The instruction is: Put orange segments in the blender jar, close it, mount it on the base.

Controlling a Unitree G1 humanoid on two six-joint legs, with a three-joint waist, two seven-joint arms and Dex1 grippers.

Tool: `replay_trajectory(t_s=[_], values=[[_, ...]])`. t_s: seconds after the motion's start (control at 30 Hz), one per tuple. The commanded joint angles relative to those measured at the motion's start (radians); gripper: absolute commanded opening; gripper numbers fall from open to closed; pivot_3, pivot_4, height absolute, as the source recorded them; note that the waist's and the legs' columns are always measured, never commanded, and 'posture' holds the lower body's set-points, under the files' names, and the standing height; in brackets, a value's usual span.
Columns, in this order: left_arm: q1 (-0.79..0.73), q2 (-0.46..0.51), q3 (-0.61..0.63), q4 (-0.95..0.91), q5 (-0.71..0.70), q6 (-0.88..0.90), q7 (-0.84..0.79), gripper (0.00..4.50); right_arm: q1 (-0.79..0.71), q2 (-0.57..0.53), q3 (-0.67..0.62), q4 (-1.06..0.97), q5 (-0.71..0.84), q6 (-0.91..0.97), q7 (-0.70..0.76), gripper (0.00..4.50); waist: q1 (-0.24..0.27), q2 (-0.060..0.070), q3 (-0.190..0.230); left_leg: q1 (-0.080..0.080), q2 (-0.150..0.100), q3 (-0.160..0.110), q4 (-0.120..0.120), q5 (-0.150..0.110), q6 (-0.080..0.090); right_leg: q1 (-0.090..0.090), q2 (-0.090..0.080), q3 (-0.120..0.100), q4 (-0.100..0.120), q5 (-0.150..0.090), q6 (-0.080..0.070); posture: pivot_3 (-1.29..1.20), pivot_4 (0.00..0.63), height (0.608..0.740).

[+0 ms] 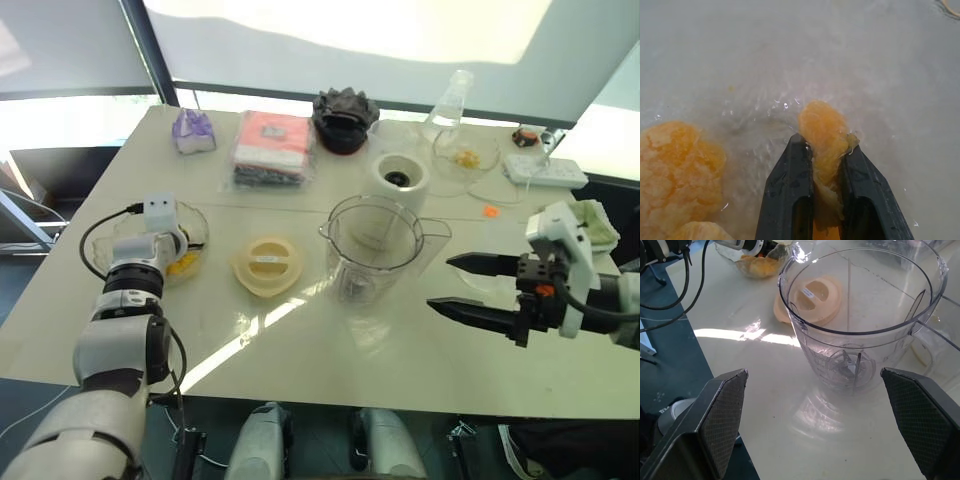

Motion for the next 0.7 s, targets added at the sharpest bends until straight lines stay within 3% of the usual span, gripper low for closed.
replay_trajectory(t_s=[0.03, 0.23, 0.4, 0.57, 0.7], values=[[0.003, 0.017, -0.001, -0.036, 0.006, 0.012, -0.005, 0.78, -0.014, -0.008, -0.033, -0.016, 0.014, -0.006, -0.005, 4.50, 0.000, 0.000, 0.000, 0.000, 0.000, 0.000, 0.000, 0.000, 0.000, 0.000, 0.000, 0.000, 0.000, 0.000, 0.000, 0.00, 0.150, 0.740], [0.073, 0.083, 0.008, -0.383, -0.027, 0.210, -0.062, 0.78, -0.018, -0.006, -0.025, -0.006, 0.007, -0.010, 0.001, 4.50, -0.003, 0.000, 0.000, -0.001, 0.001, 0.000, 0.000, 0.000, 0.000, -0.001, 0.000, 0.000, 0.000, 0.000, 0.000, 0.00, 0.150, 0.740], [0.171, 0.204, 0.072, -0.761, -0.138, 0.454, -0.187, 0.78, -0.014, 0.009, -0.012, -0.003, -0.005, -0.017, 0.004, 4.50, -0.013, 0.000, 0.000, -0.001, 0.001, 0.000, 0.000, 0.000, 0.000, -0.002, 0.000, 0.000, 0.001, 0.000, 0.000, 0.00, 0.150, 0.740], [0.212, 0.313, 0.122, -0.847, -0.225, 0.506, -0.330, 0.78, -0.021, 0.033, 0.022, 0.004, -0.030, -0.035, 0.004, 4.50, -0.019, 0.000, 0.000, 0.000, 0.001, -0.001, 0.001, 0.000, 0.000, -0.001, 0.000, 0.000, 0.002, -0.002, -0.003, 0.00, 0.150, 0.740], [0.227, 0.364, 0.129, -0.852, -0.269, 0.441, -0.448, 0.78, -0.027, 0.052, 0.040, 0.008, -0.053, -0.047, 0.004, 4.50, -0.024, 0.000, 0.000, 0.000, 0.001, -0.001, 0.002, 0.000, 0.000, -0.001, 0.000, 0.000, 0.004, -0.002, -0.004, 0.00, 0.150, 0.740]])
